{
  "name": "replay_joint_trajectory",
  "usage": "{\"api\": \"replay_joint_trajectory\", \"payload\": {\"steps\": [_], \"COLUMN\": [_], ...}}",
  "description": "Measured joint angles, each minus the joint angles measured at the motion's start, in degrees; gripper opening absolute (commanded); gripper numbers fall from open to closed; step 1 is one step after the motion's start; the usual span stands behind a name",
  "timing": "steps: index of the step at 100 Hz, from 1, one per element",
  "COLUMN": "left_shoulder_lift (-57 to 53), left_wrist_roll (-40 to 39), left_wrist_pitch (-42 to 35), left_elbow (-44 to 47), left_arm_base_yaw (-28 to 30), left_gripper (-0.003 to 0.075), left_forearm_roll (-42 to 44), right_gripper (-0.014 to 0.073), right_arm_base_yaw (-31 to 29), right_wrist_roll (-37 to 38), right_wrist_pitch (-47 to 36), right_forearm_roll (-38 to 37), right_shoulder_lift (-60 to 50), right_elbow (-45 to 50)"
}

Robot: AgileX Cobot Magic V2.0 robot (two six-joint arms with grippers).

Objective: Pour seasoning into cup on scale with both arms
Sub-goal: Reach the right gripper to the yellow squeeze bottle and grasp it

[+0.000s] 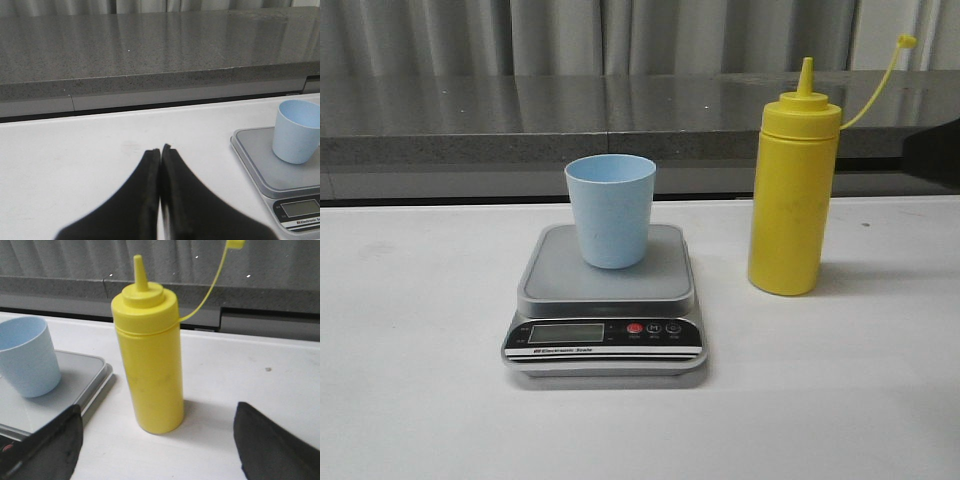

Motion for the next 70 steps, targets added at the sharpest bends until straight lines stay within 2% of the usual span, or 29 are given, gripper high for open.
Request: {"api": "replay_joint_trajectory", "payload": {"steps": [25,49,70], "left_shoulder_lift": [0.00,0.00,0.00], "left_wrist_roll": [0.00,0.00,0.00], "left_wrist_pitch": [0.00,0.00,0.00], "left_elbow": [0.00,0.00,0.00], "left_arm_base_yaw": [0.00,0.00,0.00], "left_gripper": [-0.0020,-0.0020,-0.0020], "left_forearm_roll": [0.00,-0.13,-0.13], "right_gripper": [0.0626,0.0646,0.0646], "right_arm_base_yaw": [4.46,6.45,6.89], "right_wrist_roll": [-0.19,-8.93,-10.15], "right_wrist_pitch": [-2.87,-6.67,-8.54], "right_forearm_roll": [5.39,10.71,11.94], "right_shoulder_lift": [10.22,18.58,24.77], "right_elbow": [-5.12,-9.12,-12.90]}}
